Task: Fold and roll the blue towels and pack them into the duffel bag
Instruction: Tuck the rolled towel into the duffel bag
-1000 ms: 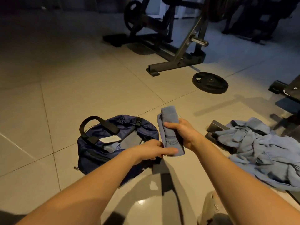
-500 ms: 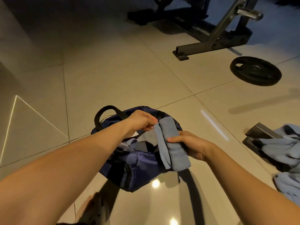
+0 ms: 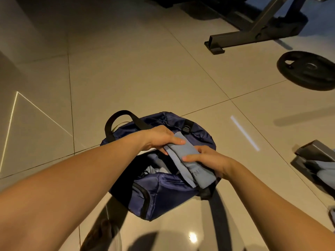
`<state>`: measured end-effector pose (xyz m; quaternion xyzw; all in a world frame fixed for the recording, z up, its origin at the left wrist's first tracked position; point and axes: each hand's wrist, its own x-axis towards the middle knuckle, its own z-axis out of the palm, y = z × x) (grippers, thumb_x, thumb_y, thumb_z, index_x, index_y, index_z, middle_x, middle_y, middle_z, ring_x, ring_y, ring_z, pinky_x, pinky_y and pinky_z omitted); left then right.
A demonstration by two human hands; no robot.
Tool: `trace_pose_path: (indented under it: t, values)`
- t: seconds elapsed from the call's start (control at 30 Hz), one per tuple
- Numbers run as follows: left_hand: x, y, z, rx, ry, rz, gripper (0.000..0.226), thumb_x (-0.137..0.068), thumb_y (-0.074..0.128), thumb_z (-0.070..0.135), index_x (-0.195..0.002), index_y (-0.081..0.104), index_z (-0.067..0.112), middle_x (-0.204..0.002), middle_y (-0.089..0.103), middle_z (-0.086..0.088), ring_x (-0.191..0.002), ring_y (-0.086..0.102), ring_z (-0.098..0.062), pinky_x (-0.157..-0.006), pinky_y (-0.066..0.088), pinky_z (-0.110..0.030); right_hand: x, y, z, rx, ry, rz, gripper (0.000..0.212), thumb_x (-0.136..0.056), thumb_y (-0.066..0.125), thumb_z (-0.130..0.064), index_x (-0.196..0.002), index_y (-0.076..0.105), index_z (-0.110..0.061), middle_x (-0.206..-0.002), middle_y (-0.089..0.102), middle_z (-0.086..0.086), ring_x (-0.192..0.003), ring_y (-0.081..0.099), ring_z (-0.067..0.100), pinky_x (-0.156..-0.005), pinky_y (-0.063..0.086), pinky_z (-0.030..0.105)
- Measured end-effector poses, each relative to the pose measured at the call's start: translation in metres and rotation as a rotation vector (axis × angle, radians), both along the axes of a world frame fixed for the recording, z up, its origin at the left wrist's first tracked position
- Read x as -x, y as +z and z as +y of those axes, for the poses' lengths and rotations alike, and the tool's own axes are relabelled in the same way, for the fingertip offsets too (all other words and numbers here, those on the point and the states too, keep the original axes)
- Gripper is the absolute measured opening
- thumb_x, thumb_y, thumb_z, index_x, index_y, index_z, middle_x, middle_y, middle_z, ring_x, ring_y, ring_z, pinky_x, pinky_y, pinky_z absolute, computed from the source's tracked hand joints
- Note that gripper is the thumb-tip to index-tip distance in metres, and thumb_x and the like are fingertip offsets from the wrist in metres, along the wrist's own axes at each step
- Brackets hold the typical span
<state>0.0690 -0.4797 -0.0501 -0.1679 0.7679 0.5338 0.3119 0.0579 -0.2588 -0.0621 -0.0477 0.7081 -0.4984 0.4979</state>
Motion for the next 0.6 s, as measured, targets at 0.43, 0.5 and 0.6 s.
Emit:
trace_pose_path:
  t: [0.43, 0.5, 0.6]
  values:
    - [-0.002, -0.066, -0.040, 0.806, -0.204, 0.318, 0.041, -0.078, 0.079, 0.050, -0.089, 0.066, 0.014, -0.084, 0.066, -0.001, -0.082, 0.063, -0.025, -0.067, 0.049, -0.037, 0.018, -0.028, -0.014, -0.231, -0.127, 0.291, 0.042, -0.088, 0.070, -0.002, -0.125, 0.067, -0.020, -0.113, 0.069, 0.010, -0.100, 0.066, 0.028, -0.094, 0.055, 0.047]
    - [-0.004, -0.076, -0.040, 1.006, -0.389, 0.280, 0.054, -0.073, 0.081, 0.059, -0.097, 0.060, 0.016, -0.099, 0.059, -0.002, -0.100, 0.058, -0.027, -0.080, 0.047, -0.040, 0.018, -0.037, -0.013, -0.273, -0.109, 0.293, 0.040, -0.087, 0.071, -0.003, -0.123, 0.067, -0.020, -0.112, 0.068, 0.011, -0.099, 0.065, 0.029, -0.092, 0.055, 0.046]
    - [-0.003, -0.079, -0.035, 1.125, -0.515, 0.250, 0.042, -0.085, 0.075, 0.046, -0.107, 0.060, 0.014, -0.109, 0.060, -0.008, -0.102, 0.057, -0.031, -0.083, 0.048, -0.044, 0.016, -0.048, -0.009, -0.368, -0.042, 0.332, 0.037, -0.084, 0.073, -0.007, -0.119, 0.069, -0.019, -0.110, 0.068, 0.010, -0.098, 0.064, 0.030, -0.090, 0.054, 0.045]
